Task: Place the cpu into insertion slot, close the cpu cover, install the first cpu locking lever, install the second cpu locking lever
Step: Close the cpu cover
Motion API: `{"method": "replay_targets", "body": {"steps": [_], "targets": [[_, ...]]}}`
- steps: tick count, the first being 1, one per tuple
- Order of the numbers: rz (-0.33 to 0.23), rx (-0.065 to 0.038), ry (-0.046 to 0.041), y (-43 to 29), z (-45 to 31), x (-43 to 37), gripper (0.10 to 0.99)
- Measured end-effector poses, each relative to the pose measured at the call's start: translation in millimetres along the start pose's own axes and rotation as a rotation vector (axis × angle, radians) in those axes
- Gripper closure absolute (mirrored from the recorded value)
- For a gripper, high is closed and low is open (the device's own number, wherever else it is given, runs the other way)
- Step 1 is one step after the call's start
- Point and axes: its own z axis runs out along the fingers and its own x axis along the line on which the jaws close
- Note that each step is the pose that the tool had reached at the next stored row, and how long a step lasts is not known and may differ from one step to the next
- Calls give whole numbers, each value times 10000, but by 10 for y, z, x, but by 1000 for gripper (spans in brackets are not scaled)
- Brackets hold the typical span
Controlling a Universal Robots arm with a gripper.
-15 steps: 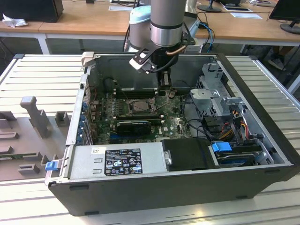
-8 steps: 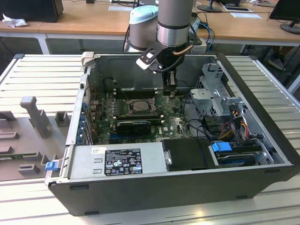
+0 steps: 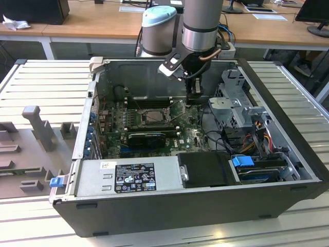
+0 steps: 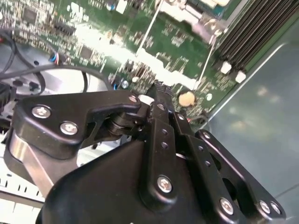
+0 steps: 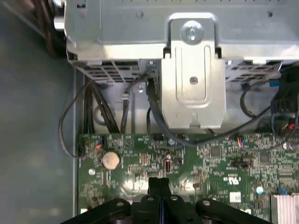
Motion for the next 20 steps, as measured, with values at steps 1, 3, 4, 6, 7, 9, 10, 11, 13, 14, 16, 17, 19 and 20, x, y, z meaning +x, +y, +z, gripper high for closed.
{"method": "replay_targets", "body": {"steps": [1, 3, 4, 6, 7, 9, 10, 11, 13, 14, 16, 17, 19, 20], "targets": [[1, 2, 1, 6, 3, 1, 980], [-2, 0, -45, 7, 29, 0, 980], [-4, 0, -65, 6, 58, 0, 980], [-1, 0, -65, 6, 100, -1, 980], [-2, 3, -64, 5, 125, -8, 980], [-2, 2, -67, -2, 120, -21, 980], [-2, 3, -67, -24, 113, -22, 980], [-5, 2, -63, -53, 109, -22, 980], [-3, 2, -64, -106, 104, -23, 980], [-3, 2, -63, -140, 103, -24, 980], [-2, 2, -65, -196, 98, -25, 980], [-2, 2, -64, -223, 97, -26, 980], [-4, 2, -64, -270, 94, -26, 980], [-4, 2, -64, -297, 92, -27, 980]]}}
